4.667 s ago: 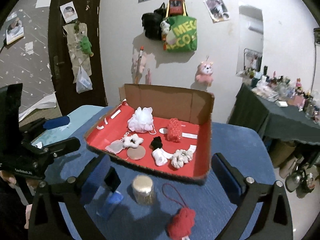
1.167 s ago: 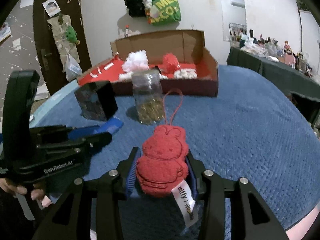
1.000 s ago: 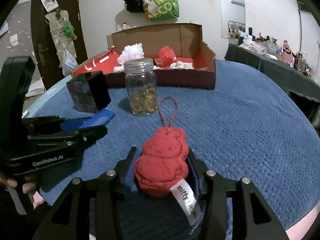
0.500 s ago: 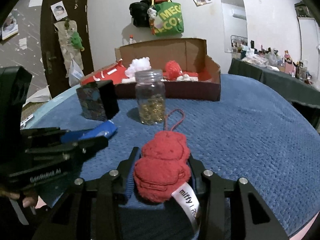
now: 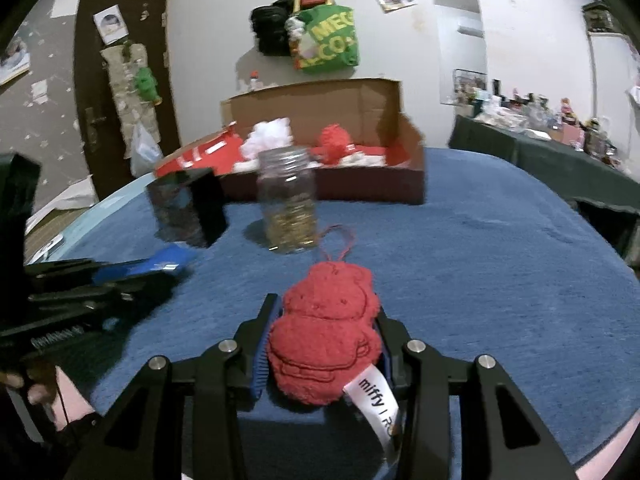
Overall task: Organize soft objects
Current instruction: 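Carry the blue roll and red miffy plush with both grippers over the box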
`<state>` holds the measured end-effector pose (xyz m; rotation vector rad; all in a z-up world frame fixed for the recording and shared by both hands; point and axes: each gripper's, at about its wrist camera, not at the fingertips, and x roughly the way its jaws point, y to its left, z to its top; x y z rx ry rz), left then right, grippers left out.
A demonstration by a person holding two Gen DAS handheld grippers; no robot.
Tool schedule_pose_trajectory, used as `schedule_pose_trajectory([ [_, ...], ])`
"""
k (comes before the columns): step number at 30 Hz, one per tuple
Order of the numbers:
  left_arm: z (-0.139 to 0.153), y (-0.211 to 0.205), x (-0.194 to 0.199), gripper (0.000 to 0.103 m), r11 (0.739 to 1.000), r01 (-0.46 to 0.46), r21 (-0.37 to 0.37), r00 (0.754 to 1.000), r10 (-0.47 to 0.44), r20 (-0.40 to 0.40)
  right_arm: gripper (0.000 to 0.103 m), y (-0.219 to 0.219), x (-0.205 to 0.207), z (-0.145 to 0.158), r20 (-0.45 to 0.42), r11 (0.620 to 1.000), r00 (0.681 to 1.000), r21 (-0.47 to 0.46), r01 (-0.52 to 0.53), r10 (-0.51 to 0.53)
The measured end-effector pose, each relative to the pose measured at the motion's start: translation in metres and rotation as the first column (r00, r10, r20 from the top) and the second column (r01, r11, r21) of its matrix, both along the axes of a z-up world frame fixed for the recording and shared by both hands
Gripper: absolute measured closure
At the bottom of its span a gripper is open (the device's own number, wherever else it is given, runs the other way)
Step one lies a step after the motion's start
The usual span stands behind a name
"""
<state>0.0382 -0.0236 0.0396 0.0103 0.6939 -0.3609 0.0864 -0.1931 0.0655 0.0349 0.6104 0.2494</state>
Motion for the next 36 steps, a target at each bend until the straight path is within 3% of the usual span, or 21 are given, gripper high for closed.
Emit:
schedule_pose_trajectory([
  [9, 0.017, 0.058, 0.022, 0.080, 0.994, -0.107, -0.006, 0.994, 0.106, -0.017, 0.059, -0.040, 0.019, 0.031, 0.028, 0.994, 0.994, 0.010, 0.106, -0.107],
  [16, 0.033, 0.087, 0.048, 0.080, 0.990, -0.138, -0.018, 0.990, 0.138, -0.017, 0.059, -0.049, 0.042, 0.059, 0.077, 0.990, 0.987, 0.011, 0.138, -0.138],
  [25, 0.061, 0.091, 0.091, 0.080, 0.996, -0.065, -0.056, 0.998, 0.063, -0.020, 0.059, -0.031, 0.101, 0.091, 0.091, 0.998, 0.994, 0.019, 0.063, -0.065],
  [36, 0.078, 0.075, 0.168, 0.080, 0.999, 0.018, -0.040, 0.995, -0.022, -0.093, 0.059, 0.002, 0.205, 0.097, -0.022, 0.998, 1.000, -0.053, -0.015, 0.014],
])
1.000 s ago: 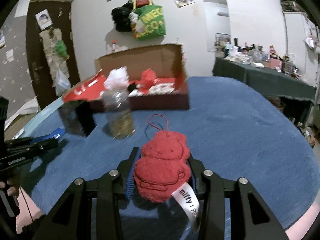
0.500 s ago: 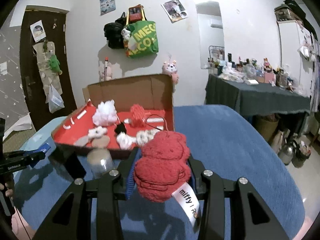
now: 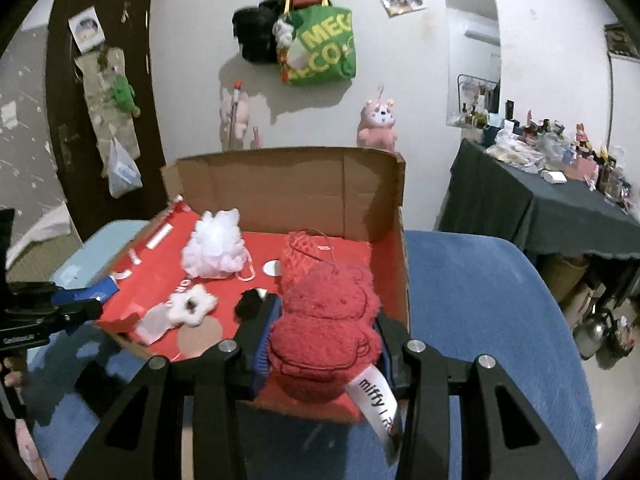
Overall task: Organize soft objects
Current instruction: 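Carry the blue roll and red miffy plush with both grippers over the box, then lower and open both grippers to release the blue roll and miffy plush in the box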
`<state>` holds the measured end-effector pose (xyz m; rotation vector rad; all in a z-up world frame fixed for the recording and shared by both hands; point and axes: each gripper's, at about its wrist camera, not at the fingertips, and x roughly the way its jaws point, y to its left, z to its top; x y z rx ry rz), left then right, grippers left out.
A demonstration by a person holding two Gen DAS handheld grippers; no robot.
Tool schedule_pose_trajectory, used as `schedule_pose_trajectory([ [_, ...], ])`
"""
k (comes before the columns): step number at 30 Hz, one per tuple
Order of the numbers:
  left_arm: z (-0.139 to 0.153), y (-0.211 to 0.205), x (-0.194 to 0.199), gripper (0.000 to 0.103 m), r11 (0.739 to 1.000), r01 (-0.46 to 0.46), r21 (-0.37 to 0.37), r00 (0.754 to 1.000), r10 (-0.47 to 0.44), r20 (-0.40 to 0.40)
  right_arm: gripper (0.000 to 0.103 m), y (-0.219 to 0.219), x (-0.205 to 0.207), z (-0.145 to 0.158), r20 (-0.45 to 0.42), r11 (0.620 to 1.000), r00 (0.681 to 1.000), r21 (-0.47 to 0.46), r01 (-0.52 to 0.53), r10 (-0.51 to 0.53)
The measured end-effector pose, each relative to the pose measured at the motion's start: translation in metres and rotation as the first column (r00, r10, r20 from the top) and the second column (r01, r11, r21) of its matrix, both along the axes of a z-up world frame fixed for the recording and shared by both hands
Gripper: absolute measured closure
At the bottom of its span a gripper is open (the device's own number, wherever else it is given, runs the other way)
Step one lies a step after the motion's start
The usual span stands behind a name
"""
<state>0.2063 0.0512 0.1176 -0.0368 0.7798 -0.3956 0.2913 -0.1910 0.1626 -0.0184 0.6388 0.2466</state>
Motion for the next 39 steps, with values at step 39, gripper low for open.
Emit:
schedule_pose_trajectory([
  [39, -0.069, -0.003, 0.148, 0.080, 0.981, -0.052, 0.189, 0.955, 0.104, -0.278, 0.057, 0.046, 0.156, -0.085, -0.433, 0.960, 0.895, -0.280, -0.022, -0.106],
])
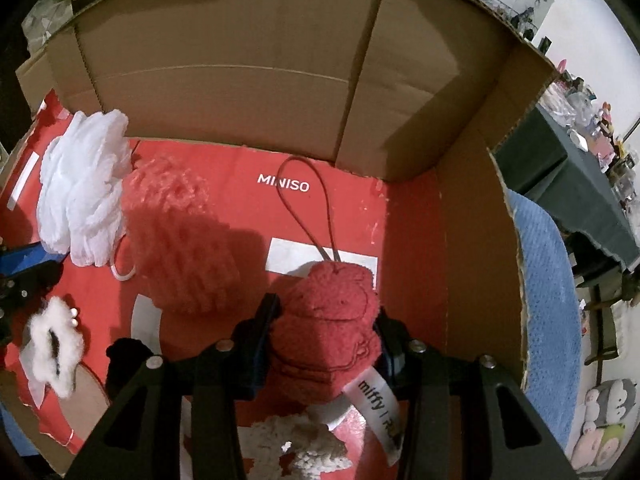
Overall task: Organize soft objects
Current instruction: 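Lower and open both grippers to release the blue roll and miffy plush in the box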
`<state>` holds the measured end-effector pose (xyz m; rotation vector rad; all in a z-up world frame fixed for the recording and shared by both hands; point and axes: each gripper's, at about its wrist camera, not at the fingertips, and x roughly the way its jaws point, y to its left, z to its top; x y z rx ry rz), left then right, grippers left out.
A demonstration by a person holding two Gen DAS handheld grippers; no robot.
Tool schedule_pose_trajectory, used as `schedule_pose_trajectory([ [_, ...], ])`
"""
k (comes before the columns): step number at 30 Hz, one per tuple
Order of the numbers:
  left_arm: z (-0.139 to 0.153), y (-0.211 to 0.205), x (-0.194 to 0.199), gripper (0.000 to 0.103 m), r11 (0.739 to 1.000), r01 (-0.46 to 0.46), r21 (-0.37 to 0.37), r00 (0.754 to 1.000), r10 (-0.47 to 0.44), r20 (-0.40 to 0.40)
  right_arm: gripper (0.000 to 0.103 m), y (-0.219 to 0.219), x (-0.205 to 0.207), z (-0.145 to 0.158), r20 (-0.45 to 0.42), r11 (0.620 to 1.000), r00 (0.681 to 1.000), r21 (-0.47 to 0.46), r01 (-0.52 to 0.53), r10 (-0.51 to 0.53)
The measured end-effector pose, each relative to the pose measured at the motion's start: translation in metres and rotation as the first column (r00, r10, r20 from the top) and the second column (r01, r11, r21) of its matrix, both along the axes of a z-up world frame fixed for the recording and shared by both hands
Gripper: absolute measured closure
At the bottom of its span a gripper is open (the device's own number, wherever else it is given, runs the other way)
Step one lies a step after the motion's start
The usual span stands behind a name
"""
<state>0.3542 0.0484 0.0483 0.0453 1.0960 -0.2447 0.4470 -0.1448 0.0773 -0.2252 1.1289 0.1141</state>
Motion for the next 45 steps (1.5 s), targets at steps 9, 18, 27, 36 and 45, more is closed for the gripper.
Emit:
schedule_pose_trajectory([
  [9, 0.002, -0.010, -0.001, 0.080, 1.000, -0.014, 0.006, 1.000, 0.014, 0.002, 0.056, 0.000, 0.007, 0.002, 0.001, 1.000, 1.000, -0.014, -0.015, 0.015],
  [18, 0.004, -0.005, 0.001, 0.072, 1.000, -0.013, 0.004, 1.000, 0.013, 0.001, 0.052, 0.010, 0.002, 0.005, 0.004, 0.999, 1.000, -0.014, -0.031, 0.031],
  [27, 0.011, -0.013, -0.003, 0.044, 1.000, 0.004, -0.006, 0.999, -0.004, 0.044, 0.042, 0.013, -0.003, 0.012, 0.023, 0.999, 0.999, 0.003, -0.042, 0.042],
  [36, 0.034, -0.008, -0.016, 0.031, 0.998, -0.019, -0.062, 0.995, 0.025, 0.100, 0.030, 0.015, -0.024, 0.042, 0.078, 0.998, 0.996, 0.049, -0.047, 0.043],
  [45, 0.065, -0.021, -0.059, 0.020, 0.997, 0.002, -0.077, 0.972, 0.017, 0.235, 0.019, 0.004, -0.065, 0.078, 0.200, 0.995, 0.979, 0.087, -0.054, 0.036],
])
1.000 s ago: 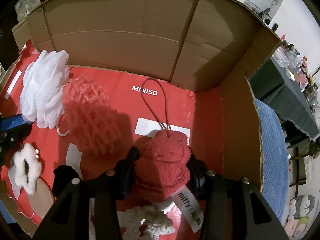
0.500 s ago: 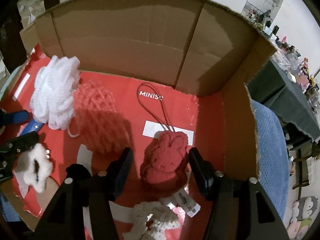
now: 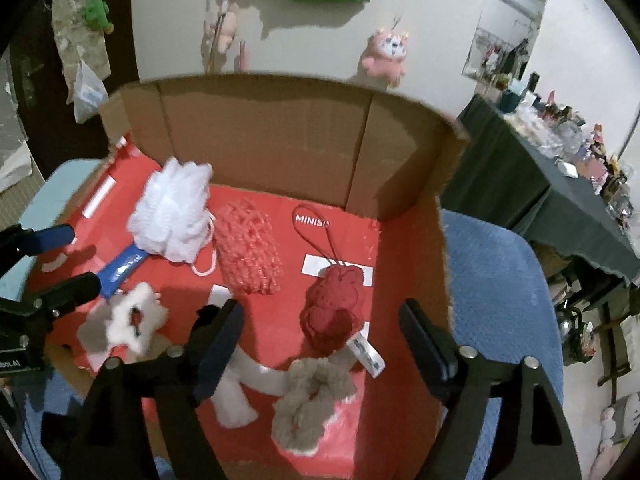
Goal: Organize soft objects
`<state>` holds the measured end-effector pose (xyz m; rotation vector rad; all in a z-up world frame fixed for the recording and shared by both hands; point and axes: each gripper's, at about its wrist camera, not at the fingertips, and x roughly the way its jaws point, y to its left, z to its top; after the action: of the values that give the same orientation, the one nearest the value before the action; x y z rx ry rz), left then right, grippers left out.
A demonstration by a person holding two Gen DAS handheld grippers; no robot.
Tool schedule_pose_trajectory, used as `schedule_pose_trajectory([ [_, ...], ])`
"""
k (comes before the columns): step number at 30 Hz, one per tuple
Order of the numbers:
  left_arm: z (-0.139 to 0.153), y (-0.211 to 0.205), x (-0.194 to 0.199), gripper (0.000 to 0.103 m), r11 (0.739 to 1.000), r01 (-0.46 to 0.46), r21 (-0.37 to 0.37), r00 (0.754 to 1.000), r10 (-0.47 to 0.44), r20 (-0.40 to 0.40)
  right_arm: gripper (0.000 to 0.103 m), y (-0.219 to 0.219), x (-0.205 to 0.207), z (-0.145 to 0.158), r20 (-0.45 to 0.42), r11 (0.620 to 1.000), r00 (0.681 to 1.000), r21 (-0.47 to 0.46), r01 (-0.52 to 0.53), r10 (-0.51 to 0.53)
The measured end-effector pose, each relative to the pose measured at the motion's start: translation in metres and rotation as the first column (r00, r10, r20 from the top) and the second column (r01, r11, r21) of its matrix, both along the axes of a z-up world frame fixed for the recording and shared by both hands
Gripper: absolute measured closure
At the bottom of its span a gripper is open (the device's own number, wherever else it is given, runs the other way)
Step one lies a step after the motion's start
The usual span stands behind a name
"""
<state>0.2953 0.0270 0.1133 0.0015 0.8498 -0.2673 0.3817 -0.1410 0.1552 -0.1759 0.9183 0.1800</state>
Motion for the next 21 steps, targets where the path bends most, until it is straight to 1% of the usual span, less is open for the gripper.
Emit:
schedule_pose_trajectory([
  [2, 0.006, 0.000, -0.010, 0.016, 1.000, -0.005, -0.007, 0.999, 0.006, 0.037, 0.011, -0.002, -0.013, 0.007, 0.036, 1.000, 0.999, 0.010, 0.000, 0.000],
  [3, 0.007, 0.000, -0.016, 0.014, 1.000, -0.009, -0.006, 0.999, 0.010, 0.054, 0.009, -0.004, -0.018, 0.009, 0.050, 1.000, 0.999, 0.011, -0.001, 0.000],
  [6, 0.011, -0.002, -0.029, 0.013, 1.000, -0.024, -0.001, 0.995, 0.024, 0.099, 0.007, -0.005, -0.039, 0.016, 0.101, 1.000, 0.995, 0.016, 0.002, -0.004],
  [8, 0.013, -0.003, -0.038, 0.013, 0.999, -0.032, 0.001, 0.991, 0.032, 0.129, 0.002, -0.006, -0.050, 0.018, 0.134, 1.000, 0.991, 0.018, 0.007, -0.009],
  [10, 0.015, -0.005, -0.045, 0.013, 1.000, -0.031, 0.000, 0.989, 0.031, 0.146, 0.000, -0.006, -0.060, 0.018, 0.169, 1.000, 0.985, 0.025, 0.014, -0.018],
  [13, 0.013, -0.007, -0.056, 0.013, 0.999, -0.043, 0.012, 0.981, 0.040, 0.190, 0.000, -0.007, -0.071, 0.015, 0.198, 0.999, 0.980, 0.043, 0.026, -0.034],
  [16, 0.008, -0.008, -0.063, 0.013, 0.997, -0.078, 0.029, 0.969, 0.069, 0.238, 0.000, -0.010, -0.079, 0.009, 0.243, 0.998, 0.968, 0.050, 0.049, -0.060],
  [19, 0.002, -0.007, -0.065, 0.013, 0.997, -0.082, 0.007, 0.963, 0.078, 0.258, 0.000, -0.015, -0.082, -0.001, 0.264, 0.994, 0.960, 0.077, 0.073, -0.091],
  [21, -0.003, -0.006, -0.064, 0.013, 0.996, -0.092, -0.004, 0.960, 0.090, 0.266, 0.000, -0.016, -0.081, -0.005, 0.275, 0.994, 0.956, 0.073, 0.085, -0.102],
])
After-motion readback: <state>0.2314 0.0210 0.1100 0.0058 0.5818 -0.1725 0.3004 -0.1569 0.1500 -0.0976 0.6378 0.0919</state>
